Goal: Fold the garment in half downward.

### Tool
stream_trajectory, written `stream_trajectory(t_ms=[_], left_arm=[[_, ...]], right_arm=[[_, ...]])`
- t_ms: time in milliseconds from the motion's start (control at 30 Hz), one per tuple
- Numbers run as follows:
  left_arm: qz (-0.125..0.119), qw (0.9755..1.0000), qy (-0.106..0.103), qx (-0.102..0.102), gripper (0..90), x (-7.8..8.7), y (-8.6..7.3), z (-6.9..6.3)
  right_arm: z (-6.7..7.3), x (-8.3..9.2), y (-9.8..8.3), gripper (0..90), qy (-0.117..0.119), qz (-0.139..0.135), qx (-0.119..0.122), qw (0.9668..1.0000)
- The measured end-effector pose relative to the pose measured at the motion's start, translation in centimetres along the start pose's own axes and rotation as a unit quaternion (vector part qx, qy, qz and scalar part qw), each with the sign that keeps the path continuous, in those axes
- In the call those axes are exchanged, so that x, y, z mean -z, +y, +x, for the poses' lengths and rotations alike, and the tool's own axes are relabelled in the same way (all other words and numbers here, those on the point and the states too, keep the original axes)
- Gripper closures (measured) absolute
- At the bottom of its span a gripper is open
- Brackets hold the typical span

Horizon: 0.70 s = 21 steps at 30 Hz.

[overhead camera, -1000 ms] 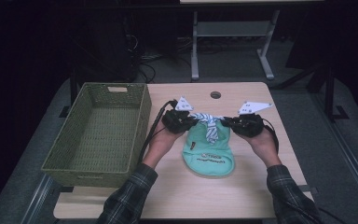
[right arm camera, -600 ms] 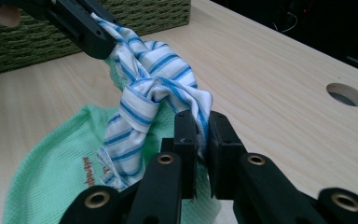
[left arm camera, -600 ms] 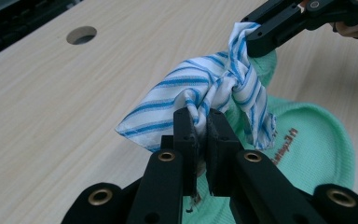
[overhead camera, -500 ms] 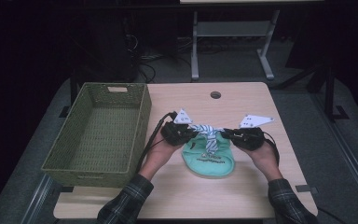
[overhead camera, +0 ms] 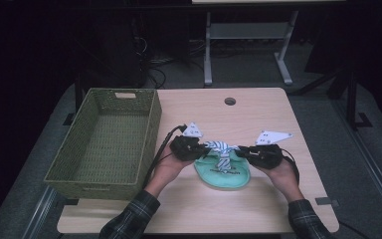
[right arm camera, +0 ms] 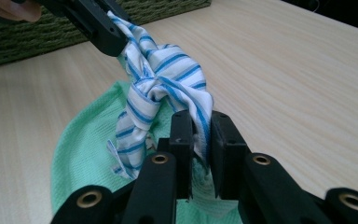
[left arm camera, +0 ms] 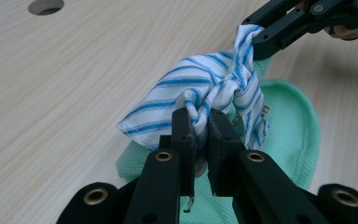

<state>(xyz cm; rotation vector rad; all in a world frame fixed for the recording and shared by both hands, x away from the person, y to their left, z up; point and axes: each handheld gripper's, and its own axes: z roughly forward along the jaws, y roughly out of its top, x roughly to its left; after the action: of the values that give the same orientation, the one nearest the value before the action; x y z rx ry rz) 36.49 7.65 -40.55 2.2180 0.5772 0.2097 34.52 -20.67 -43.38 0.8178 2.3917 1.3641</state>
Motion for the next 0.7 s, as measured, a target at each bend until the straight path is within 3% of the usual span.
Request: stream_trajectory(t_ms=[300,467,700], left_arm=[[0.016,0.9997,-0.014,-0.008,81.8,0.1,-0.8,-0.6],[0.016,0.9996,-0.022,-0.003,81.7,0.1,-1.5,-0.9],[0.029,0.9992,-0.028,-0.005,80.7,0.3,-2.6,-1.8]], right_arm=[[1.0,0.0,-1.0,78.5,0.016,0.015,-0.007,0.9997],[1.5,0.1,-1.3,77.5,0.021,0.021,-0.005,0.9996],[2.3,0.5,-2.2,71.5,0.027,0.021,-0.011,0.9993]])
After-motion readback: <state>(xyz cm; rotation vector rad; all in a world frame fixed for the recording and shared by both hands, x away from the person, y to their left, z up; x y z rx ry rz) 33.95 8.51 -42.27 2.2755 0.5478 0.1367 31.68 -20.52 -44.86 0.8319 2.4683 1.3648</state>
